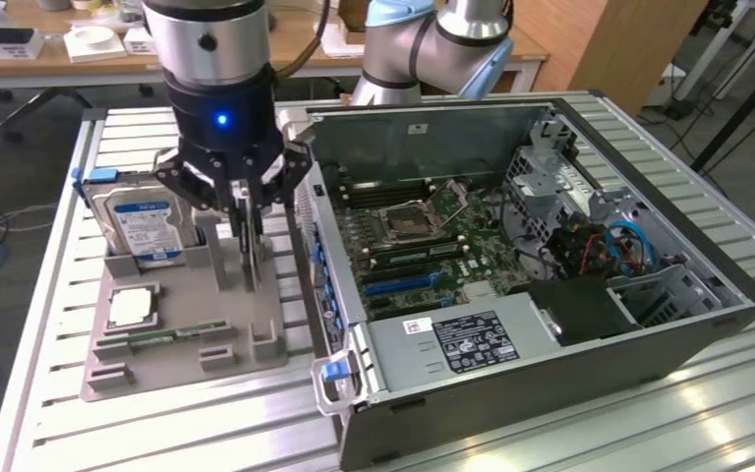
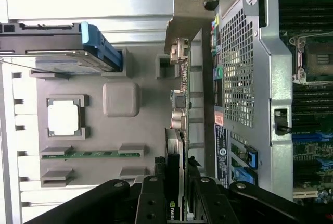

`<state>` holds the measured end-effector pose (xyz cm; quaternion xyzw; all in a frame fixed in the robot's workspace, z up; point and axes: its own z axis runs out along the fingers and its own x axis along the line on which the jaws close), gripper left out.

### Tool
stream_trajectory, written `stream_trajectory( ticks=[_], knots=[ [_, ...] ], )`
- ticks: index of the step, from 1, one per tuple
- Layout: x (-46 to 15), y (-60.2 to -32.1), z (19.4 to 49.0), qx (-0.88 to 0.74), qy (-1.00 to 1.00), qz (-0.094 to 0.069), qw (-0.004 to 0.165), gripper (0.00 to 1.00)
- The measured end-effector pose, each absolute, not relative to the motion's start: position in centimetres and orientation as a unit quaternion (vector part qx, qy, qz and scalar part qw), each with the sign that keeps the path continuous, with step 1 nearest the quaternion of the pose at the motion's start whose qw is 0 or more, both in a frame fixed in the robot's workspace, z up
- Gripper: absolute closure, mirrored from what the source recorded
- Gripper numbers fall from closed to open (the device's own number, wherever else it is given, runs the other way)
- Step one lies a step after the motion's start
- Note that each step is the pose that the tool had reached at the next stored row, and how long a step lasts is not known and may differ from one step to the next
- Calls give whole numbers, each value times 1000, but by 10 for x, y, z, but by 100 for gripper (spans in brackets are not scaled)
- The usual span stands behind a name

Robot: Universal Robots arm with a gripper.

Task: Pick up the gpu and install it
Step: 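Reach for the gpu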

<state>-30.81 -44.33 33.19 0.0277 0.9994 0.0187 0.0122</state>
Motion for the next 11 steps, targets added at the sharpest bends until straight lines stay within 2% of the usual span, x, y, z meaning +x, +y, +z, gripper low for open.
stream_trajectory(
  ticks=[11],
  knots=[
    [-308, -443, 358, 24, 999, 19, 12, 74]
  ],
)
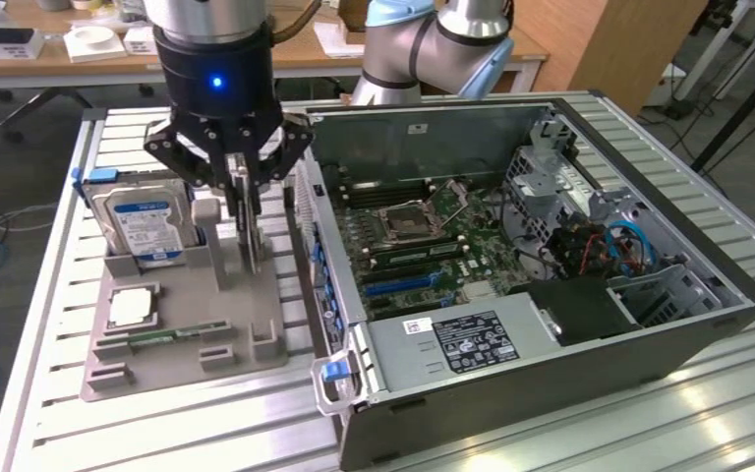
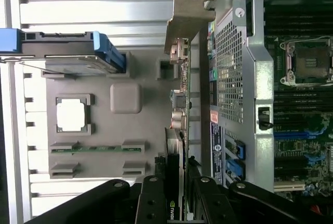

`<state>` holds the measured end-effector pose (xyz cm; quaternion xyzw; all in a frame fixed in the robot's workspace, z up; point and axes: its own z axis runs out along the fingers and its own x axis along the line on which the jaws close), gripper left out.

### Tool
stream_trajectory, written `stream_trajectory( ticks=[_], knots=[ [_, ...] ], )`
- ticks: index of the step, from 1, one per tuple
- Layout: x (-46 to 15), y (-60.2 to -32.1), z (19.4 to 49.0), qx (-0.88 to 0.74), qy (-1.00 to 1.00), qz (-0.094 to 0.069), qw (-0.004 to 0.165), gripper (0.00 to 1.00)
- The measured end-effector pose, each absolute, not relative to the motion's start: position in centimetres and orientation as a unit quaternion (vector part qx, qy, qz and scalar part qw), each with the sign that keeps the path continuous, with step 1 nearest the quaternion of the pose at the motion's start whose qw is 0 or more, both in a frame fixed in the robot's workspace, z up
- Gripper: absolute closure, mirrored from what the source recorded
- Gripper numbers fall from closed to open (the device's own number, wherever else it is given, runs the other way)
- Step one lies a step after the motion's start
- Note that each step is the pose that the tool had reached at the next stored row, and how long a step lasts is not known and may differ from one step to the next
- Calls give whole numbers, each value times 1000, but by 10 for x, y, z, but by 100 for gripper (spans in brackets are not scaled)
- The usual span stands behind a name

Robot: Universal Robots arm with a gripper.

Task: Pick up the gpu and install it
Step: 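Reach for the gpu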

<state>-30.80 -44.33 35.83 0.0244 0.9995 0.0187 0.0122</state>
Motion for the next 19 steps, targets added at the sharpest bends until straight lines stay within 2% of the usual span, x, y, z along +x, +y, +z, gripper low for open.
stream_trajectory(
  ticks=[19],
  knots=[
    [-305, -443, 421, 24, 999, 19, 12, 74]
  ],
)
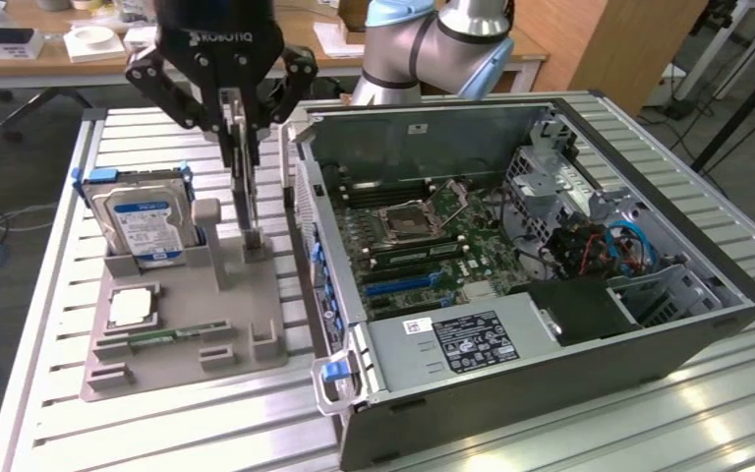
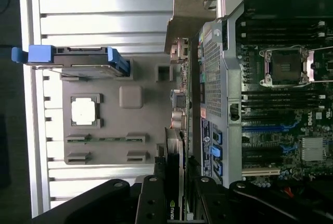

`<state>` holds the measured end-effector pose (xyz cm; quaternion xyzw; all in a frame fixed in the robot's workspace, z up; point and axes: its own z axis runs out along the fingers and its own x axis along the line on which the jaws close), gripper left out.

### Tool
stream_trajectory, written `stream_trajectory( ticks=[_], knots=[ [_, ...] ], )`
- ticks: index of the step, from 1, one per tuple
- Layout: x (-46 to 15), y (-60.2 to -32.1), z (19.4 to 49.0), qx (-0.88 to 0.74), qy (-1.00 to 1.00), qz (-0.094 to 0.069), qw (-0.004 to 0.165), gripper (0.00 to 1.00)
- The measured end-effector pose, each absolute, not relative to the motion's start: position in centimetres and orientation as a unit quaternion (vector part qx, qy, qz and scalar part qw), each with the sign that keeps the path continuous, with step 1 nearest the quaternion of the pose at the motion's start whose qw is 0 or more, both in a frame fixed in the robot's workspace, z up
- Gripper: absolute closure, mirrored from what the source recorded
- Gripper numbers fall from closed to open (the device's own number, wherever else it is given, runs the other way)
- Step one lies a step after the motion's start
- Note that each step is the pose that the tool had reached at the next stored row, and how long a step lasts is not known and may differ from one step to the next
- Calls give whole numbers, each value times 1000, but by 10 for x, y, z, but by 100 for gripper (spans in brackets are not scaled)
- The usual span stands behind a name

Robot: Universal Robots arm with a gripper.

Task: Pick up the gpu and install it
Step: 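Reach for the gpu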

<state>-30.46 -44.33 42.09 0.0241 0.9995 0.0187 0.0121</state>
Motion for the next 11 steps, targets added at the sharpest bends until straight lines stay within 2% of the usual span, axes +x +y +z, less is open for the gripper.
stream_trajectory(
  ticks=[11],
  knots=[
    [-301, -443, 455, 24, 999, 19, 11, 74]
  ],
)
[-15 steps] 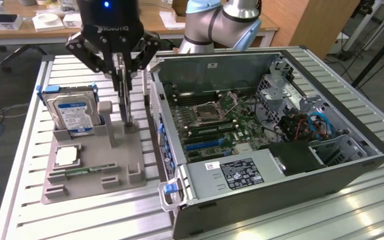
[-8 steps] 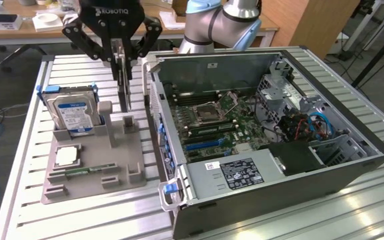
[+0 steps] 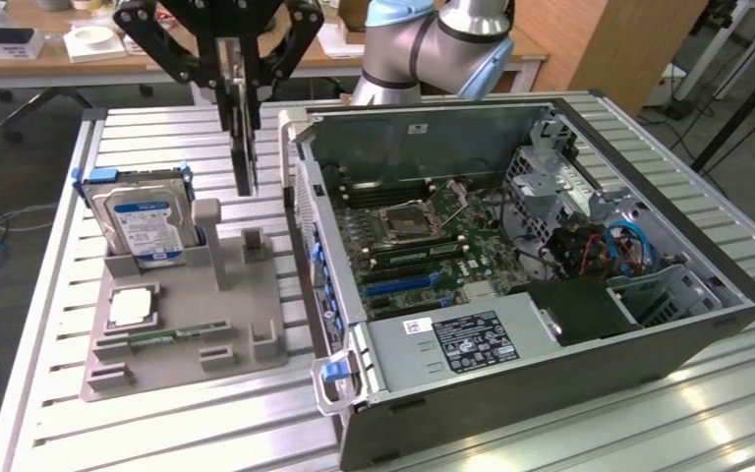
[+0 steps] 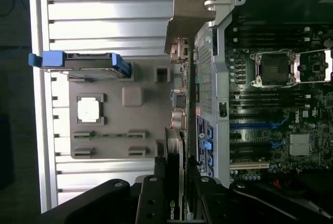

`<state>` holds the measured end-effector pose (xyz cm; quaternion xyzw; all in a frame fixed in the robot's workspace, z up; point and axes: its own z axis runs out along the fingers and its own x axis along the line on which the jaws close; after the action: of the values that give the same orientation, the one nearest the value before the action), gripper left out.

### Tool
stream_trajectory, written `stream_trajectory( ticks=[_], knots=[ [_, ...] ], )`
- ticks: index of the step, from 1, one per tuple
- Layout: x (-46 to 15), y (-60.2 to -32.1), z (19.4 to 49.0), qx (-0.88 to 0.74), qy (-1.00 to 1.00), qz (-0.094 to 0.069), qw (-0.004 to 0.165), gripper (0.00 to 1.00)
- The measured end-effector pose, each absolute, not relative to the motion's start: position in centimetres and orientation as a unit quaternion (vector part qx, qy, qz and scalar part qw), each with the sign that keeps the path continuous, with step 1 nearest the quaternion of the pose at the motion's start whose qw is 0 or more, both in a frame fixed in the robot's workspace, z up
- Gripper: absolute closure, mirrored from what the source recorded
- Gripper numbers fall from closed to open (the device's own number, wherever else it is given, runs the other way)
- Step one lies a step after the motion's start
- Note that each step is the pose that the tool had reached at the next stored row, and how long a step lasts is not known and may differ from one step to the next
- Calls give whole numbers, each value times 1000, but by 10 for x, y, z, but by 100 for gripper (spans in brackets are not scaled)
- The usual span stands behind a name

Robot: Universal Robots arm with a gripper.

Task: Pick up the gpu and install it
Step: 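Reach for the gpu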

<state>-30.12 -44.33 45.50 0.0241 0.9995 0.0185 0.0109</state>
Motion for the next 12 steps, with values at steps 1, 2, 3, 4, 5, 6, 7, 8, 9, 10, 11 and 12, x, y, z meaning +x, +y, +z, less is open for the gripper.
stream_trajectory(
  ticks=[1, 2, 3, 4, 5, 6, 7, 8, 9, 10, 11, 12],
  knots=[
    [-301, -443, 458, 24, 999, 18, 11, 74],
    [-301, -443, 461, 24, 999, 18, 11, 74],
    [-300, -443, 464, 24, 999, 18, 10, 74],
    [-300, -443, 467, 24, 999, 18, 10, 74],
    [-300, -443, 469, 24, 999, 18, 10, 74],
    [-300, -443, 471, 24, 999, 19, 10, 74],
    [-300, -443, 472, 24, 999, 18, 10, 74],
    [-300, -443, 472, 24, 999, 19, 10, 74],
    [-300, -443, 472, 24, 999, 18, 10, 74],
    [-300, -443, 472, 24, 999, 18, 10, 74],
    [-300, -443, 472, 24, 999, 18, 10, 74],
    [-299, -443, 472, 24, 999, 18, 10, 74]
  ],
)
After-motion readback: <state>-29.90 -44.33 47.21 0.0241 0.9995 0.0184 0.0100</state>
